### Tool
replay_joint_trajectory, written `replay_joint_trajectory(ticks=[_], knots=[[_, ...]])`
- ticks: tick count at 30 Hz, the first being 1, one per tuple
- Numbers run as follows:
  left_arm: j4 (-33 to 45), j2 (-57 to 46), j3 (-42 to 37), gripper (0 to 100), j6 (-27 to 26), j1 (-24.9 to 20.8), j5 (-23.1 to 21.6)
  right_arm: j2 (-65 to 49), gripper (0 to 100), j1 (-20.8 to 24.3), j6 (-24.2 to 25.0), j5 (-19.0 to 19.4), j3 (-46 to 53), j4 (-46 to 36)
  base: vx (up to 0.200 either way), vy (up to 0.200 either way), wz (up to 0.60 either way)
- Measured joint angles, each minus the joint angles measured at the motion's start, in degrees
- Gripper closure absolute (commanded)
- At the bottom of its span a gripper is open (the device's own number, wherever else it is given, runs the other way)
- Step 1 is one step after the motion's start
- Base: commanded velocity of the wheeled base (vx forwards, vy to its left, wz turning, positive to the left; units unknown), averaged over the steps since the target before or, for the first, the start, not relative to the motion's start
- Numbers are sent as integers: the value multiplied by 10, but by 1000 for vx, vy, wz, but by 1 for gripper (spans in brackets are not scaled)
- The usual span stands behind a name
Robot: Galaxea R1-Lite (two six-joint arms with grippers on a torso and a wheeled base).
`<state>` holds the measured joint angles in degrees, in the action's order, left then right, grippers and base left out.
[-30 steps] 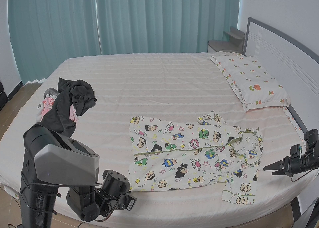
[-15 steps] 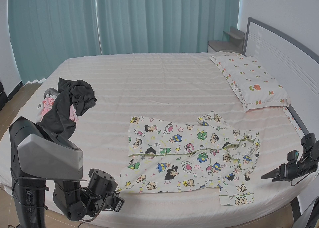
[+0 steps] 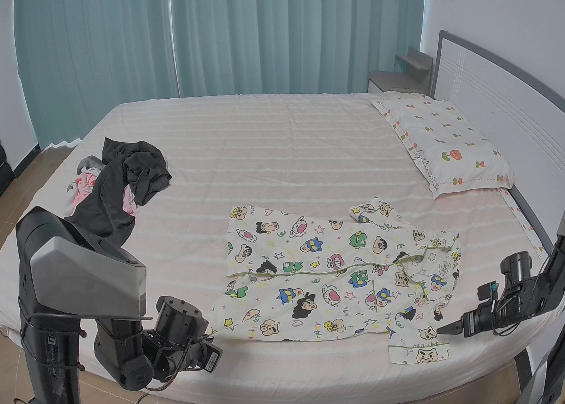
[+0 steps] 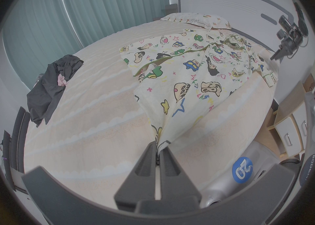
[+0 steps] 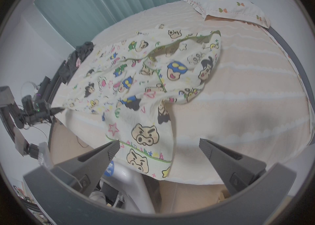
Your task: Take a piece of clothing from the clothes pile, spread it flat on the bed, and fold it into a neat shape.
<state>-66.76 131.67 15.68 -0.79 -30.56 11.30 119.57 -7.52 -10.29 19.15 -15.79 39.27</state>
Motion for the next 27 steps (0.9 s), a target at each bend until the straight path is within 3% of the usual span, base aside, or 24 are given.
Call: replay_joint_trajectory(ticks=[9, 15, 16, 21, 27], knots=[[-2, 0, 1, 100, 4, -1, -8, 50, 0, 50, 1, -48, 19, 44, 0, 0, 0], [-10, 0, -1, 100, 4, -1, -9, 81, 0, 71, 0, -84, 23, 120, 0, 0, 0], [-10, 0, -1, 100, 4, -1, -10, 88, 100, 75, -1, -92, 24, 129, 0, 0, 0], [-12, 1, 0, 100, 4, -1, -10, 114, 100, 93, -3, -135, 29, 162, 0, 0, 0], [-12, 1, -2, 100, 4, -1, -10, 138, 100, 105, -2, -140, 42, 219, 0, 0, 0]])
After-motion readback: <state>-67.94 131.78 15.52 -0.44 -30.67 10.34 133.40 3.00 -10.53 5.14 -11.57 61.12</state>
